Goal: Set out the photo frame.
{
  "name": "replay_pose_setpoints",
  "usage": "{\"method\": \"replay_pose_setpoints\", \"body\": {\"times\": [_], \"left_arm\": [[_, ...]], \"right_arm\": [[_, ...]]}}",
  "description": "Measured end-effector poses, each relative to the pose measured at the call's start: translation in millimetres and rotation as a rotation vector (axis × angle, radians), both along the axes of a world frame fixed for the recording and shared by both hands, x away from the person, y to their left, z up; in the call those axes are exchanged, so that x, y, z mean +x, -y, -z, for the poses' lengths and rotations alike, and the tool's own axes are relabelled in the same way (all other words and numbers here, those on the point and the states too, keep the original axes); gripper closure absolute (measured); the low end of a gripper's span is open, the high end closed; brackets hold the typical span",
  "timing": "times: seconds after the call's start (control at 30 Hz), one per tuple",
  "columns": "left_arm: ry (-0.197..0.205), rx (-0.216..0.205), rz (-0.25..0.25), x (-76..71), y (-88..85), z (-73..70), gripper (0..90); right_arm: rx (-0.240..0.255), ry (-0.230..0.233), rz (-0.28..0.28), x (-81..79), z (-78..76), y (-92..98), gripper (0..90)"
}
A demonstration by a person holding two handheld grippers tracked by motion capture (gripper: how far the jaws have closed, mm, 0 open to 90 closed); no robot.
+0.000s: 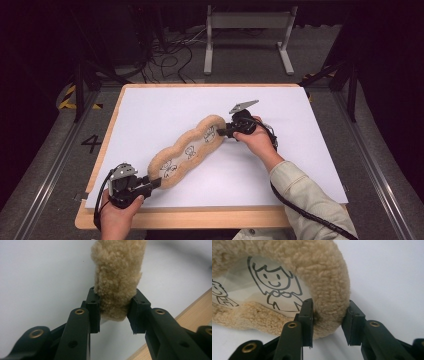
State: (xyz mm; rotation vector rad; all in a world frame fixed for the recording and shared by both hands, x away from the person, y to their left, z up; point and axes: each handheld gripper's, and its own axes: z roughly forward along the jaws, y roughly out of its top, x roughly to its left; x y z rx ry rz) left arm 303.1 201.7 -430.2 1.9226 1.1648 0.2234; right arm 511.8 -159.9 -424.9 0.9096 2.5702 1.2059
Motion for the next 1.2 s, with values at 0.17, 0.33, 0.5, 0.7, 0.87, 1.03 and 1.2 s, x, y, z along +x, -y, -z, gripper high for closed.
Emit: {"method": "replay_pose_setpoints", "body": {"times": [0.17, 0.33, 0.5, 0.7, 0.87, 1.03, 1.2], "left_arm": [[0.005, 0.003, 0.015, 3.9, 4.2, -1.9, 66.8], [0.022, 0.001, 0.028, 10.9, 10.3, -6.9, 66.7], [0.043, 0.005, 0.023, 19.4, 17.0, -11.2, 66.4], [0.059, -0.008, 0.016, 33.9, 24.6, -15.7, 66.2], [0.069, -0.018, 0.010, 45.3, 29.3, -19.8, 66.1], [0.095, -0.023, 0.002, 58.7, 32.3, -22.4, 66.0], [0.115, -0.024, 0.001, 72.6, 34.2, -20.9, 66.0]], "right_arm": [[-0.002, 0.009, 0.025, -5.9, -4.6, 7.8, 65.5], [0.001, 0.024, 0.054, -16.8, -12.6, 23.6, 65.5], [0.003, 0.050, 0.088, -29.1, -21.9, 39.5, 65.3], [0.039, 0.062, 0.119, -45.5, -30.2, 64.6, 65.3], [0.051, 0.073, 0.149, -59.2, -32.8, 79.3, 64.6], [0.074, 0.076, 0.166, -71.0, -34.1, 90.7, 64.3], [0.095, 0.093, 0.185, -82.2, -34.0, 98.4, 64.2]]}}
